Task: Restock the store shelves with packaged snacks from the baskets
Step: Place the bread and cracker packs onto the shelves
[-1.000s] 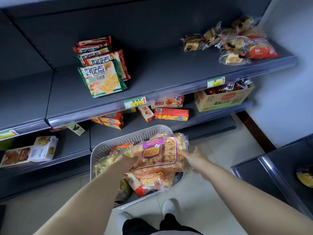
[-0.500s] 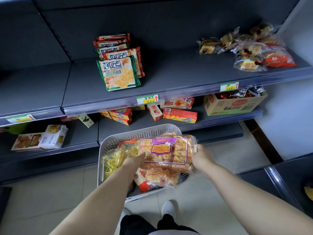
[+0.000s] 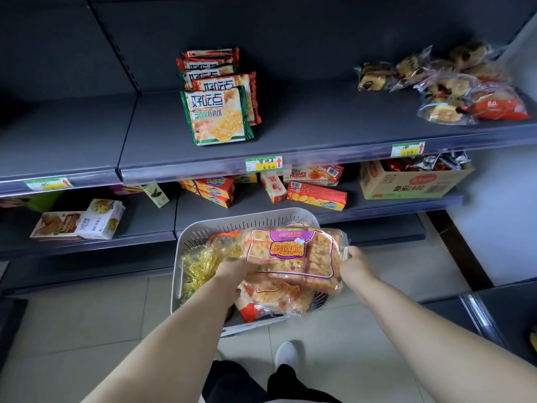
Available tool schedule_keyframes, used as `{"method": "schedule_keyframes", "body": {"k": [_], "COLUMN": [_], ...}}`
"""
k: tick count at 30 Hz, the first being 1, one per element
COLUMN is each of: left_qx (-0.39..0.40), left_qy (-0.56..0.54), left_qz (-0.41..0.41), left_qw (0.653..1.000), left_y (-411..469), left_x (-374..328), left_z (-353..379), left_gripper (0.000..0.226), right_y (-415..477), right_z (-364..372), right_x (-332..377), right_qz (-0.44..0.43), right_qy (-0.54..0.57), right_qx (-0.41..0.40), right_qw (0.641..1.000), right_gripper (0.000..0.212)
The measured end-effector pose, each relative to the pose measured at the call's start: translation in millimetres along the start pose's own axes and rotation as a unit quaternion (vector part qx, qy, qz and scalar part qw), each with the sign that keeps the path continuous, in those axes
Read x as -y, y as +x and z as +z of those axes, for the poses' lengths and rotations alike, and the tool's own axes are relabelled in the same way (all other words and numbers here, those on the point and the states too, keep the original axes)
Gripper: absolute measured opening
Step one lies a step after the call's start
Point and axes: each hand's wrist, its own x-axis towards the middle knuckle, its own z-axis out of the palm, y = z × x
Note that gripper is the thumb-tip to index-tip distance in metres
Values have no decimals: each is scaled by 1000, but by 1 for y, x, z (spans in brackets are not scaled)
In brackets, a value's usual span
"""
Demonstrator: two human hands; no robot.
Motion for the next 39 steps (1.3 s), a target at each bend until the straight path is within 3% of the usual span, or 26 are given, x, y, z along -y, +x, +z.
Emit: {"method": "schedule_keyframes", "body": {"k": [2,4,7,10,12,17,20,23,27,36,39], "left_qx": [0,20,24,-5,-25,11,17,51,41,-15,-56], "left_qy": [-21,-53,-93,-119,-129,-75,-85,-130,-182,-215,-228], "left_qz": [3,2,16,36,44,52,79,92,160,316,375], "left_qw": [1000,998,995,992,990,996,993,986,969,924,897], "left_y": [-6,-2,1,2,9,11,10,1,-27,-119,-153], "left_x": [-3,-2,0,3,2,-1,-2,-8,-24,-63,-68], "left_z": [-3,-6,-7,-11,-15,-13,-18,-30,-66,-167,-188], "left_gripper": [43,50,32,27,33,44,64,49,32,43,34], "right_y": [-6,-9,-11,-6,-4,-4,-7,-16,-36,-99,-126], "right_z": [-2,-3,-2,-2,-2,-1,0,-3,-8,2,1], "right_x": [8,13,13,11,11,12,16,30,70,175,201], "right_qz": [-2,6,23,29,32,46,42,4,-69,-241,-316], "right_qy": [38,54,69,81,85,113,132,118,141,200,219], "right_qx": [6,28,50,42,34,38,38,33,62,143,157], "right_qw": [999,998,996,995,995,992,990,993,986,939,910], "right_gripper": [14,26,38,36,32,26,27,33,35,63,52]}}
